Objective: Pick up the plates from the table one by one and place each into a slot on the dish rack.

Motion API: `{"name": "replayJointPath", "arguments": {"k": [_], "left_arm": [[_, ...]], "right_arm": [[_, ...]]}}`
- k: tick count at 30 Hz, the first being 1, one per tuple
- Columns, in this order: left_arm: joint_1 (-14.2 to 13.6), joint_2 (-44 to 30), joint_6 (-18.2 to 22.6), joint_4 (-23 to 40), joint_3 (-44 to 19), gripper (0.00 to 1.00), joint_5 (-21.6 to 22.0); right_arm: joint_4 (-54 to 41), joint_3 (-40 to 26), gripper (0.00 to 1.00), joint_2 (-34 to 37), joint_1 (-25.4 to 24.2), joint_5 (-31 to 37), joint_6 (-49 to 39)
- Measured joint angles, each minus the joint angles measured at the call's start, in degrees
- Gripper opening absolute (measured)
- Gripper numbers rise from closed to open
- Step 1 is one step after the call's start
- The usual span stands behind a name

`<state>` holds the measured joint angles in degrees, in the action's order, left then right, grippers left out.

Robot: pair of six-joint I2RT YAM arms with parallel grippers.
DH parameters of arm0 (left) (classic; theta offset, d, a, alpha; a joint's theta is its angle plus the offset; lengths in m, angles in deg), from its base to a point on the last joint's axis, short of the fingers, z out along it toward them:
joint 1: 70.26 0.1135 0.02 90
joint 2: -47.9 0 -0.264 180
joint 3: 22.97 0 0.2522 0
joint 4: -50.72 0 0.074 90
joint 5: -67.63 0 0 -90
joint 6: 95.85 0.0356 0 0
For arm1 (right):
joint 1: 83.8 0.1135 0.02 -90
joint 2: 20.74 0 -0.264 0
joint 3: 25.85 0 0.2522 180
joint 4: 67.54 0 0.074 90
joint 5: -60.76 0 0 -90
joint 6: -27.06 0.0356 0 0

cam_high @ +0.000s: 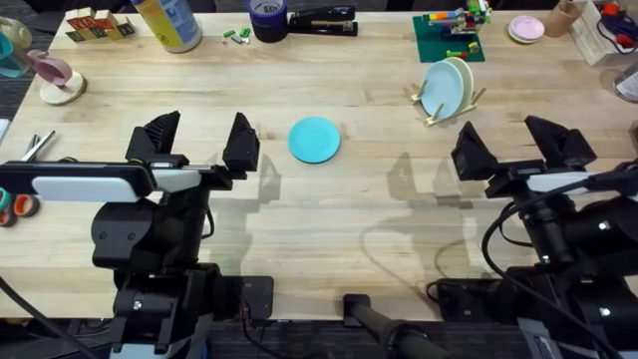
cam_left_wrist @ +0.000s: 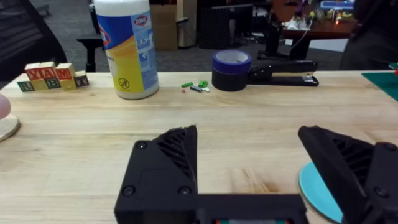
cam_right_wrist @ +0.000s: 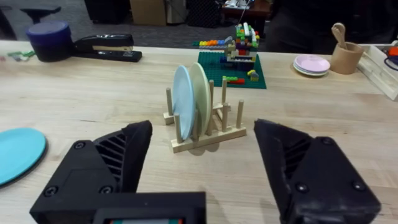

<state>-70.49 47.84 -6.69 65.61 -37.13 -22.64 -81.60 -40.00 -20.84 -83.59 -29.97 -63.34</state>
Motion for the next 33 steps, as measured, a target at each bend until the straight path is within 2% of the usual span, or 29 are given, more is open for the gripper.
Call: {"name": "replayJointPath", "arguments": {"k": [16,24,29,33], "left_arm": [[0.00,0.00,0.00,-1.12,0.00,0.993,0.02],[0.00,0.00,-0.02,-6.90,-0.02,0.993,0.01],[0.00,0.00,-0.02,-5.60,-1.44,0.993,0.09],[0.00,-0.02,-0.02,-1.90,-7.16,0.993,1.42]], "right_arm": [[0.67,0.00,0.994,0.00,0.00,-0.17,0.00],[10.54,-0.24,0.994,0.09,0.00,-0.59,0.02],[9.76,-3.44,0.995,0.09,0.00,-1.34,0.02],[7.35,-8.65,0.995,0.20,0.00,-1.84,0.02]]}}
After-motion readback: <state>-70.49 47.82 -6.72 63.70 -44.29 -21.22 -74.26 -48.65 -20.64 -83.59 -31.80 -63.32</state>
